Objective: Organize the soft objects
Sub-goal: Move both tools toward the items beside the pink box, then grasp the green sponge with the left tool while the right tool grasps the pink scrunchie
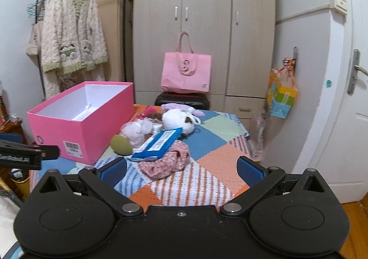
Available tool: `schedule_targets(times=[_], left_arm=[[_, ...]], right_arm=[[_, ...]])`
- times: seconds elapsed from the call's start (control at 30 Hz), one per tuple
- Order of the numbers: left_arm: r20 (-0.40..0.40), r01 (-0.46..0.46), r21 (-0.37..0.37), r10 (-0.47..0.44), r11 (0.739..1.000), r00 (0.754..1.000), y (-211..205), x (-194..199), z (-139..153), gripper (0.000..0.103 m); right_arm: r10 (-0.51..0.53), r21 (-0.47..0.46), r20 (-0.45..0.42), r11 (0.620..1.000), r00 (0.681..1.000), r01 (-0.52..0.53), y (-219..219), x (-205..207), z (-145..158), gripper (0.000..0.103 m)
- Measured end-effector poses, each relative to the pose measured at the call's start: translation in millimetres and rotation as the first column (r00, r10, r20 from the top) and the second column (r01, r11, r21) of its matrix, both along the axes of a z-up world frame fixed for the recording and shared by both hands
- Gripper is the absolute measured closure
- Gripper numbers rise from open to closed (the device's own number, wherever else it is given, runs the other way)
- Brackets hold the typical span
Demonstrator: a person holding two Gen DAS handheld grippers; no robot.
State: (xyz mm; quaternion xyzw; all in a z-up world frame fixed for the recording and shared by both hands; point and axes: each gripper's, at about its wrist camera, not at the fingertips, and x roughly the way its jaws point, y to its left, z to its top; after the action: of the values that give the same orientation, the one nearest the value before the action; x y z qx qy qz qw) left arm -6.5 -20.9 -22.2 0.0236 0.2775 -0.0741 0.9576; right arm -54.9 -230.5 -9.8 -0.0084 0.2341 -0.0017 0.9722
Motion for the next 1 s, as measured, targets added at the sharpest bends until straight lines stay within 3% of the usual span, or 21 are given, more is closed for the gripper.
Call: schedule_targets(times=[0.23,0.4,0.53,0.7,0.83,1.0], left_arm=[[0.086,0.078,-0.031,-0.075,0.996,0.993,-10,8,-8,0.000],[0.113,0.146,-0.005,-0.145,0.989,0.983,-30,21,-15,0.003],[0.097,0.195,-0.016,-0.192,0.981,0.977,-49,35,-21,0.005],[0.074,0.217,0.033,-0.219,0.976,0.973,-79,57,-35,0.018],[0.020,0.213,0.052,-0.215,0.976,0.976,-95,77,-51,0.028],[-0.026,0.184,0.066,-0.183,0.981,0.983,-101,102,-65,0.033]], right_arm=[[0.081,0.039,0.087,0.996,0.993,-0.084,-13,5,-13,0.000],[0.117,0.063,0.137,0.990,0.984,-0.126,-34,21,-31,0.000],[0.158,0.039,0.118,0.986,0.980,-0.163,-43,38,-47,0.000],[0.233,-0.074,0.093,0.971,0.968,-0.226,-37,54,-66,0.000],[0.289,-0.123,0.068,0.952,0.955,-0.280,-34,71,-83,0.000],[0.350,-0.131,0.064,0.931,0.934,-0.340,-36,90,-100,0.000]])
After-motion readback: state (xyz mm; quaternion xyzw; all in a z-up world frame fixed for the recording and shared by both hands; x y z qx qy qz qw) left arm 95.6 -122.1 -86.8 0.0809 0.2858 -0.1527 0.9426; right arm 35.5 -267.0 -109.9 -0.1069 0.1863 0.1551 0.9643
